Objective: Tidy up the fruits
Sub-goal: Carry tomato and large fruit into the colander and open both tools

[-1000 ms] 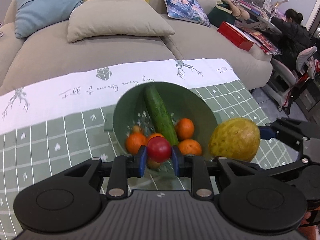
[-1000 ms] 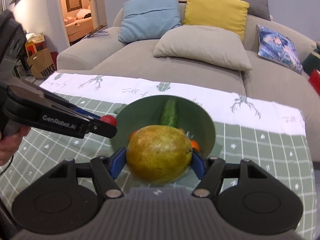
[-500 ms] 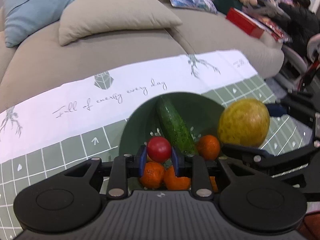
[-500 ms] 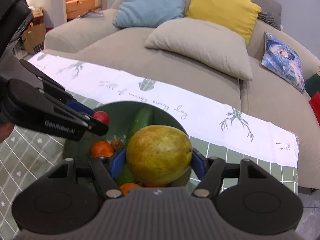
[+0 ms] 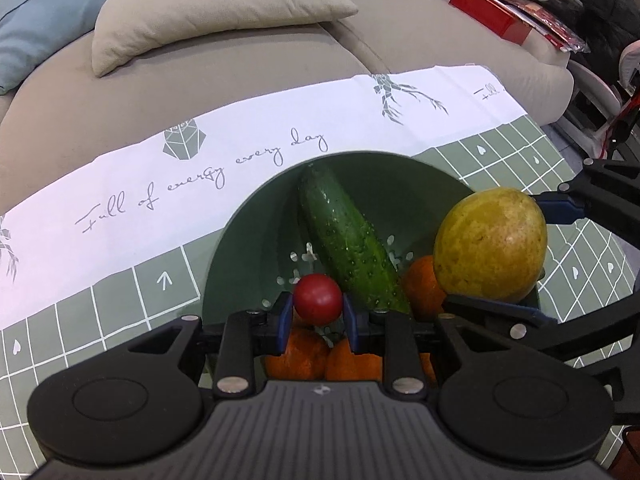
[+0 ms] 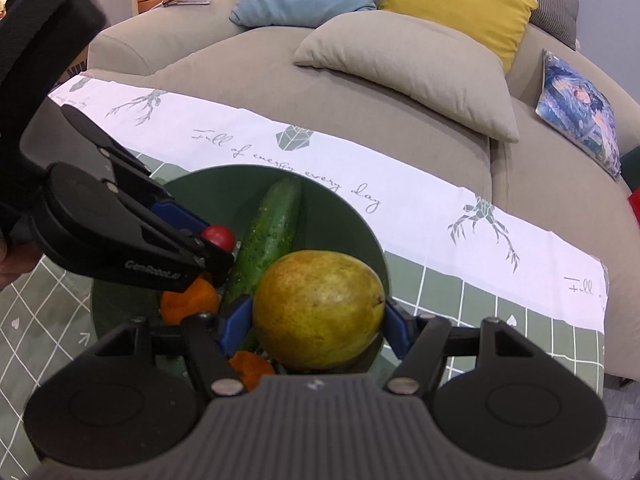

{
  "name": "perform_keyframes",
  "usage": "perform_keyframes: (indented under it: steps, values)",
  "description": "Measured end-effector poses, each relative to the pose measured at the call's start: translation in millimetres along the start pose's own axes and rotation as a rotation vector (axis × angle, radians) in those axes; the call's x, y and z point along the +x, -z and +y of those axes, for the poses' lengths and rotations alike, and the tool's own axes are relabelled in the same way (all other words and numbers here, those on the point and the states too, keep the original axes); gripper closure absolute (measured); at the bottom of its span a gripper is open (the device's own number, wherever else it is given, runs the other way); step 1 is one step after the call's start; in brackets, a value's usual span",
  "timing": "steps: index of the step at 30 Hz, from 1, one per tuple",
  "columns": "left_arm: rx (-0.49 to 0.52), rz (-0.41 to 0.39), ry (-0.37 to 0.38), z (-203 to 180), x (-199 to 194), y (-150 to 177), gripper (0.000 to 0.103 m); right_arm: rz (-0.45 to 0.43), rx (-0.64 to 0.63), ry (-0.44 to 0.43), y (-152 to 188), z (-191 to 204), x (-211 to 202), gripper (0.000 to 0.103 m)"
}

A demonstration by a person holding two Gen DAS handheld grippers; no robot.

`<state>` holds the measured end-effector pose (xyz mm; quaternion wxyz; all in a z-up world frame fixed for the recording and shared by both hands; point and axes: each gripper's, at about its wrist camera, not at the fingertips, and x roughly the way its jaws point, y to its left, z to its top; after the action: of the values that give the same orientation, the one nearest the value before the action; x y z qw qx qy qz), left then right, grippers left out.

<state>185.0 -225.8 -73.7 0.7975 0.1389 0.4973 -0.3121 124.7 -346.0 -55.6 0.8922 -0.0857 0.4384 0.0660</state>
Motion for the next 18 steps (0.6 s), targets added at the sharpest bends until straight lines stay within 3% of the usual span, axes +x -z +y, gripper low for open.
perform_keyframes:
  steps: [4,9,18]
  values:
    - [-0.006,0.005,-0.003,0.3,1.1,-1.3,0.072,0.004,-0.001,0.001,1.5,2.0,0.2,0.038]
    - [-0.019,0.024,-0.007,4.0,0.1,-1.2,0.053,0.004,0.015,0.002,4.9,3.4,-3.2,0.038]
    - [-0.006,0.0,0.047,1.7,-28.0,12.0,0.052,0.016,-0.025,0.02,1.6,6.2,-4.5,0.038]
